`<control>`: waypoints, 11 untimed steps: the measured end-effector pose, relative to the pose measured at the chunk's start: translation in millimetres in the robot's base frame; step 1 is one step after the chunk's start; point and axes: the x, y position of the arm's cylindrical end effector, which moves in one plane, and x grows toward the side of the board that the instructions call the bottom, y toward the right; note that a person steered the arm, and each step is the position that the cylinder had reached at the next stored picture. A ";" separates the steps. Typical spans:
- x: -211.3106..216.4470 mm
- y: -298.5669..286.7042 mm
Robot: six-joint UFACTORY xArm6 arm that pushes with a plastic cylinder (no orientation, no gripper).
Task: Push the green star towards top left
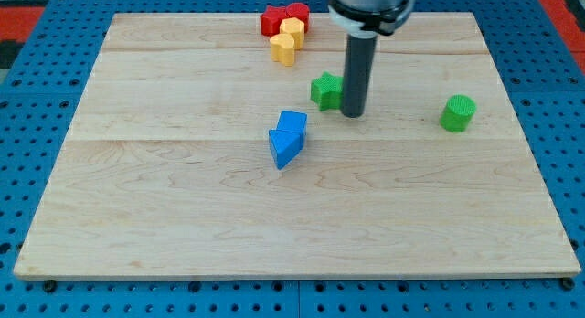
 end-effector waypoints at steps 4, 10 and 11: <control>-25.3 21.6; -78.2 -123.1; -94.1 -113.2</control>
